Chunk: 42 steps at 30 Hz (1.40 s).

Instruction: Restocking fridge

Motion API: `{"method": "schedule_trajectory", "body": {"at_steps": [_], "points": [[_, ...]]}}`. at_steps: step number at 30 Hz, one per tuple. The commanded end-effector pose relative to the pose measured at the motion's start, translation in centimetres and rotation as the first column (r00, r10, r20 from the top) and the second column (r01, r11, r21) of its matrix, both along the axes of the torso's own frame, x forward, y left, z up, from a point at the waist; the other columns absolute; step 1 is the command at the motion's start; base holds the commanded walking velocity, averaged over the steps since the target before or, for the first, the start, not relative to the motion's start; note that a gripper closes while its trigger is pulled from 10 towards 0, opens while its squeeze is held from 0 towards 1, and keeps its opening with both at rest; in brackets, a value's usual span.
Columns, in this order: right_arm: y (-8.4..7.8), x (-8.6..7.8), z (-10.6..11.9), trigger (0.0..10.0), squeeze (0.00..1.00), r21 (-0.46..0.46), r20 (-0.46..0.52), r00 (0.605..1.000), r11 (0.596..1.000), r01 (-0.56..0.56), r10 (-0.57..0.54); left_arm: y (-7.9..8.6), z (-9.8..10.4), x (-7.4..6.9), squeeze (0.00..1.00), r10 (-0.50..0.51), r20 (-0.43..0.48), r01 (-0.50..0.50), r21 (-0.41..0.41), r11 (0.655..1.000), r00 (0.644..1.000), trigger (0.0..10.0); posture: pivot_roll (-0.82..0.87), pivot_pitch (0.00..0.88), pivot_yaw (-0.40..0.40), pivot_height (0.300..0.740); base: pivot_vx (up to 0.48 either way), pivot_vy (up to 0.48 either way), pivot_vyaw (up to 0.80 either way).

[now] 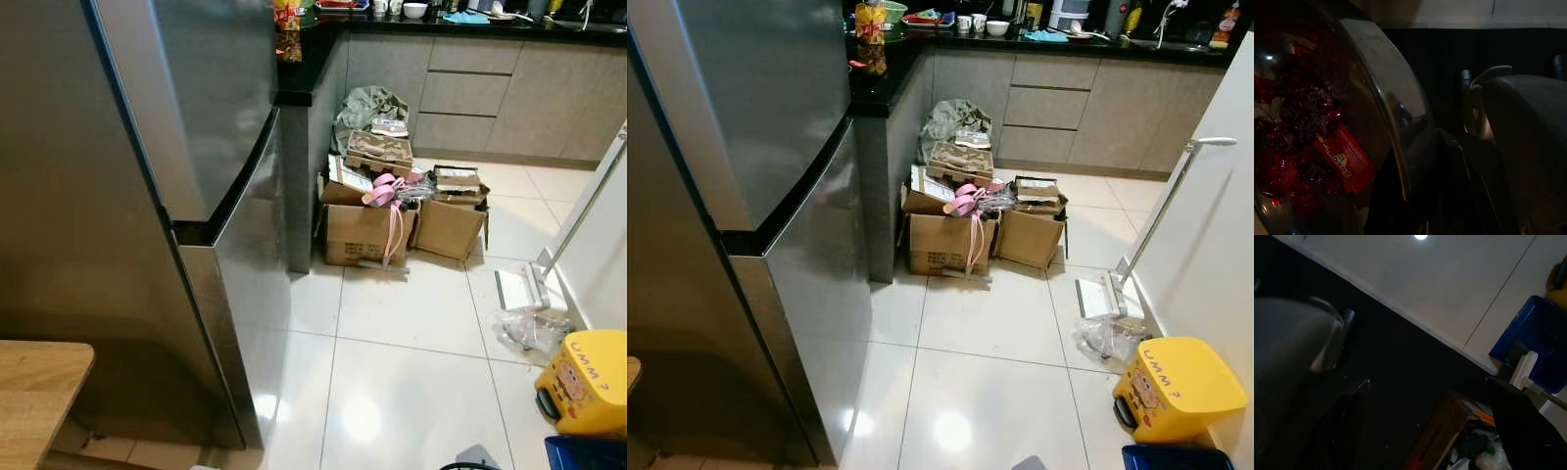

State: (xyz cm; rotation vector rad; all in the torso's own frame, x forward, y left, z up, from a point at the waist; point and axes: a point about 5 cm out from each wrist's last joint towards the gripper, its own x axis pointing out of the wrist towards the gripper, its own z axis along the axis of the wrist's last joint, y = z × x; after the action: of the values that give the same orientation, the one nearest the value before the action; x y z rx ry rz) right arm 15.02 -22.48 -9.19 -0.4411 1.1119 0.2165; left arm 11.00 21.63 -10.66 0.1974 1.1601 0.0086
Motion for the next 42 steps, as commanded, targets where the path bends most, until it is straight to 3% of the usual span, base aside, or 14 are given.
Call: {"method": "schedule_trajectory", "body": {"at_steps": [1, 6, 13, 25, 28, 42], "points": [[-0.2, 0.2, 0.1, 10.0, 0.00, 0.000, 0.006, 1.000, 1.000, -0.010, 0.010, -0.5, -0.1, 0.1, 0.00, -0.039, -0.007, 0.039, 0.002, 0.999, 0.999, 10.0, -0.12, 0.000, -0.019, 0.740, 0.000, -0.431, 0.00], [0.2, 0.2, 0.1, 10.0, 0.00, 0.054, -0.007, 1.000, 0.998, -0.015, 0.015, 0.1, 0.1, 0.4, 0.00, -0.038, -0.002, 0.038, 0.017, 0.999, 0.999, 10.0, -0.11, 0.000, -0.023, 0.740, 0.000, -0.454, 0.50], [0.0, 0.2, 0.2, 10.0, 0.00, 0.057, -0.011, 1.000, 0.998, -0.023, 0.023, 0.3, 0.0, -0.2, 0.00, -0.070, -0.027, 0.071, 0.022, 0.997, 0.997, 10.0, -0.12, 0.000, -0.025, 0.740, 0.000, -0.480, 0.74], [-0.2, -0.6, -0.1, 10.0, 0.00, 0.062, -0.030, 1.000, 0.998, -0.007, 0.009, 0.4, -0.1, -0.5, 0.00, -0.035, -0.025, 0.036, 0.023, 0.999, 0.999, 10.0, -0.12, 0.000, -0.019, 0.740, 0.000, -0.464, 0.74], [-0.3, -0.7, -0.1, 10.0, 0.00, 0.064, -0.035, 0.999, 0.998, -0.009, 0.011, -0.3, -0.2, -0.6, 0.00, -0.034, -0.024, 0.034, 0.004, 0.999, 0.999, 10.0, -0.12, 0.000, -0.019, 0.740, 0.000, 0.000, 0.74], [-0.6, -0.5, 0.0, 10.0, 0.00, 0.062, -0.035, 0.999, 0.998, -0.016, 0.018, -0.9, -0.4, -0.8, 0.00, -0.049, -0.035, 0.049, -0.012, 0.999, 0.998, 10.0, -0.12, 0.000, -0.028, 0.740, 0.000, 0.000, 0.74]]}}
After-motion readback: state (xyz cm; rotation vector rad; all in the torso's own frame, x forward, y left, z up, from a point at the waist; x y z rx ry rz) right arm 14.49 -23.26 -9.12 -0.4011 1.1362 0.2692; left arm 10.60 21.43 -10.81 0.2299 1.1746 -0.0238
